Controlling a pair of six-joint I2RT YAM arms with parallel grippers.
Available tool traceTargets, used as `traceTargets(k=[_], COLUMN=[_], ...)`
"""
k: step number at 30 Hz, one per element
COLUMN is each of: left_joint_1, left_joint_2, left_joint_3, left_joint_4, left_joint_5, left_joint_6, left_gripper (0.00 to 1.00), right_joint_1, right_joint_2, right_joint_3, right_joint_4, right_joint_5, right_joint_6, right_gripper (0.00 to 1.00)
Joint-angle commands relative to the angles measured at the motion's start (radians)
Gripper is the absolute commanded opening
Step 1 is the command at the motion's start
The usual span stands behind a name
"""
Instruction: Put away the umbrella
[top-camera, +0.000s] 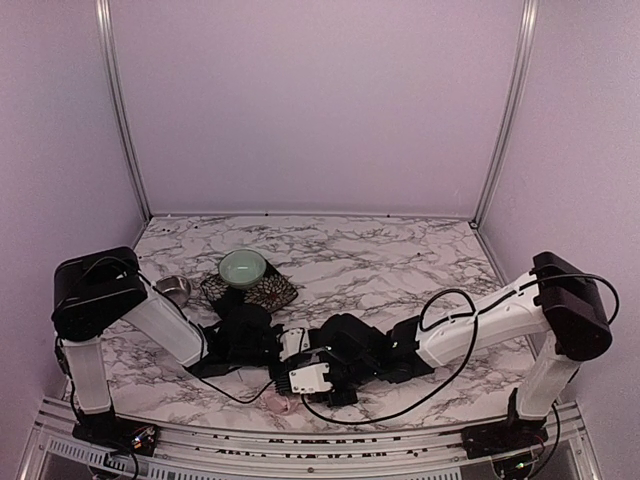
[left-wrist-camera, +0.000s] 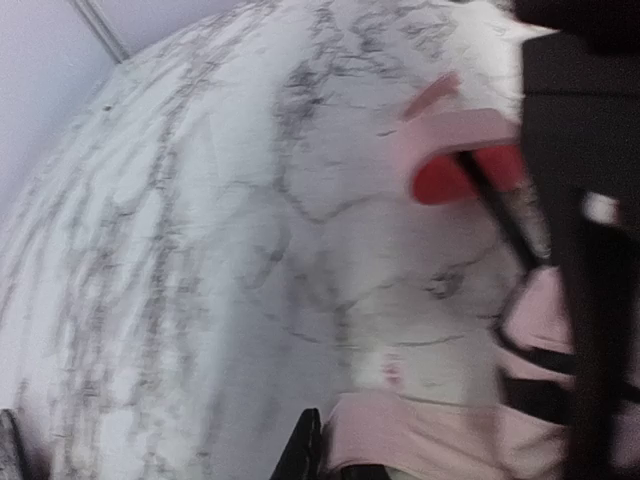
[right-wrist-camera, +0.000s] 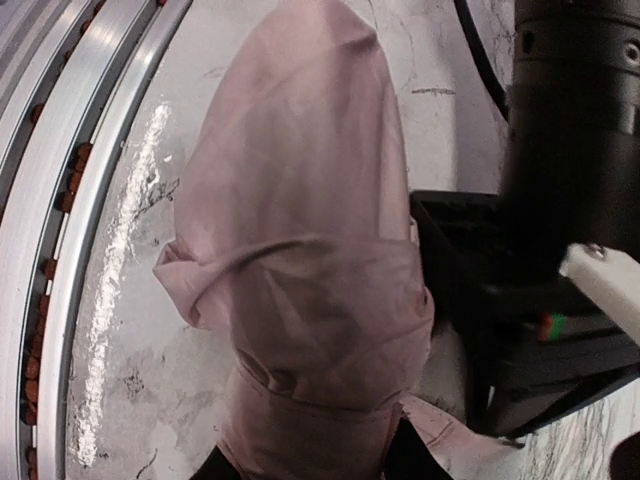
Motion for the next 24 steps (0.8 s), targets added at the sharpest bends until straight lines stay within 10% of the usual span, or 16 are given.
traceTargets(k=[1,8,14,18,24], left_joint_1=[0.051,0.094,0.094,0.079,-0.112], left_joint_2=[-0.007,-0.226,-0.466,-0.716,-1.028], left_joint_3=[0.054,0.004,-0.101,-0.221,-0.438], left_joint_4=[0.124,0.125,0.122,0.024,-0.139], left_joint_5=[-0.408,-0.342,-0.076,-0.045,-0.057], left_joint_6=[-0.003,-0.028,-0.117,-0.131,-0.058], left_gripper=[0.26,0.63,0.57,0.38,0.37], right_joint_1=[0.004,-0.037,-0.062,-0.082,-0.1], right_joint_2=[0.164,0.175,0.187,0.201,0.22], right_joint_3=[-0.036,-0.027,-0.011,0.012,0.046], right_joint_4=[-0.307,-0.315,-0.343,-0.369,-0.386], right_joint_5=[-0.121,-0.122,-0.135,-0.141,-0.182], right_joint_6=[0.022,0.034,0.052,0.076,0.081], right_gripper=[0.0,0.0,0.0,0.0,0.0])
